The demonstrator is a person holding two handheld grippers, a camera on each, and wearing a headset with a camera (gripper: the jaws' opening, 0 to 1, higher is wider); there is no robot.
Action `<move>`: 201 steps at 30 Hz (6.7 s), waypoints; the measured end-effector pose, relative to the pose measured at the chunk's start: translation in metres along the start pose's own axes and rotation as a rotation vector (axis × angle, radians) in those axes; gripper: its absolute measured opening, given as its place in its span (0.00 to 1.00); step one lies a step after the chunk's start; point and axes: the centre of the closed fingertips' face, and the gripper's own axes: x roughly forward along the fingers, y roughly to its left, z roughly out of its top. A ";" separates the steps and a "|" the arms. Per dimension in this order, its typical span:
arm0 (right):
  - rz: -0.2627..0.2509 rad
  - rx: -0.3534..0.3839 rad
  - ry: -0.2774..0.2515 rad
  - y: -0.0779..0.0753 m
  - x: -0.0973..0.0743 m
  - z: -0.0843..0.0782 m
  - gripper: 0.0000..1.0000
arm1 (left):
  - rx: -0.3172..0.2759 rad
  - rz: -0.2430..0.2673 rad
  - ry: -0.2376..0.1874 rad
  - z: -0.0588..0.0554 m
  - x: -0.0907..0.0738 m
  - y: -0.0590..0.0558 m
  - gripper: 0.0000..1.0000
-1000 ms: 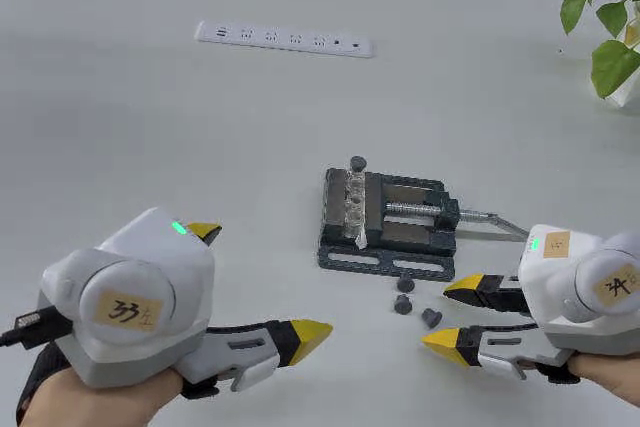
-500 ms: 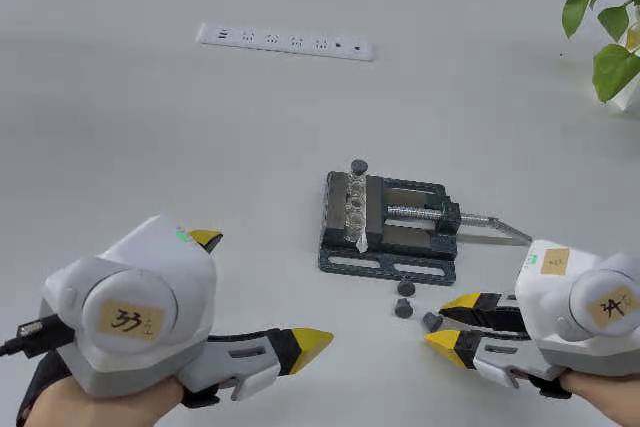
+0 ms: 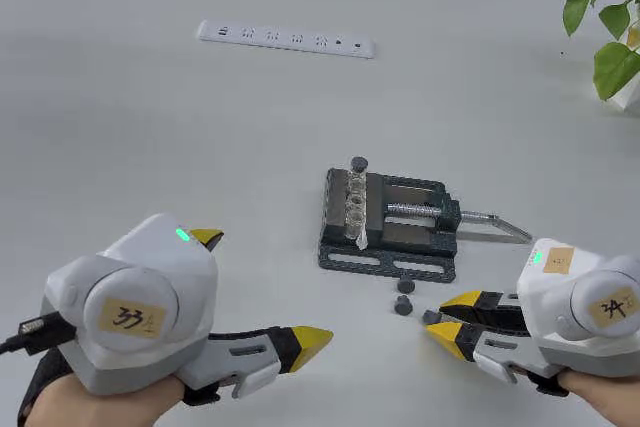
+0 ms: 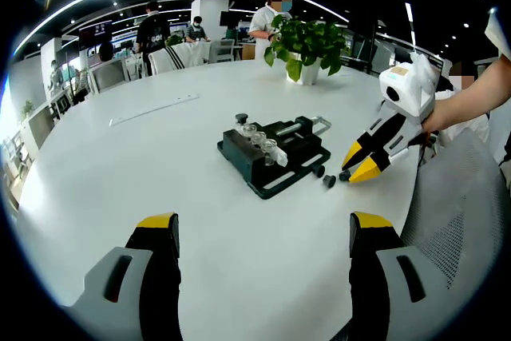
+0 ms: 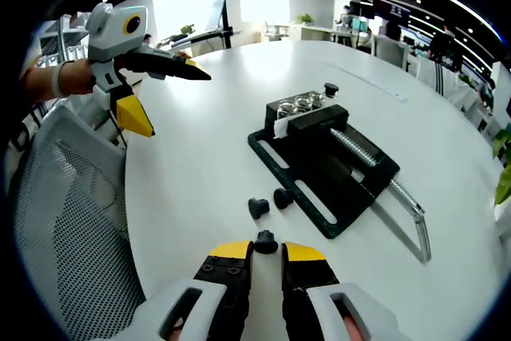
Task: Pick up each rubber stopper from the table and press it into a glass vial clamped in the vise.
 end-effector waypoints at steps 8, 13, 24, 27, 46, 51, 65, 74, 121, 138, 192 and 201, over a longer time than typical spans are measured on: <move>0.005 -0.012 0.001 0.000 0.000 0.000 0.08 | 0.004 -0.004 0.001 0.000 0.000 -0.002 0.86; 0.018 -0.038 0.014 -0.001 -0.002 -0.001 0.07 | 0.035 -0.026 0.000 0.001 0.001 -0.008 0.84; 0.125 -0.147 0.079 0.008 -0.029 0.029 0.07 | 0.284 -0.158 0.026 0.011 0.011 -0.039 0.68; 0.149 -0.205 0.119 0.010 -0.039 0.038 0.07 | 0.373 -0.196 0.017 0.021 0.015 -0.054 0.61; 0.267 -0.419 0.248 0.044 -0.066 0.077 0.07 | 0.499 -0.391 -0.047 0.060 0.031 -0.122 0.23; 0.279 -0.449 0.274 0.043 -0.065 0.074 0.07 | 0.511 -0.412 -0.053 0.064 0.030 -0.126 0.13; 0.309 -0.502 0.314 0.048 -0.066 0.071 0.07 | 0.536 -0.448 -0.037 0.059 0.029 -0.132 0.06; 0.314 -0.511 0.322 0.050 -0.068 0.072 0.07 | 0.526 -0.454 -0.030 0.058 0.029 -0.134 0.06; 0.396 -0.599 0.238 0.051 -0.091 0.094 0.08 | 0.270 -0.511 -0.227 0.088 0.011 -0.135 0.04; 0.419 -0.683 0.247 0.053 -0.092 0.093 0.07 | 0.243 -0.541 -0.230 0.087 0.008 -0.136 0.04; 0.385 -0.813 0.305 -0.013 -0.046 0.140 0.06 | 0.127 -0.220 -0.105 0.044 0.019 -0.031 0.92; 0.380 -0.867 0.346 -0.039 -0.017 0.146 0.06 | 0.106 -0.192 -0.090 0.040 0.024 -0.023 0.99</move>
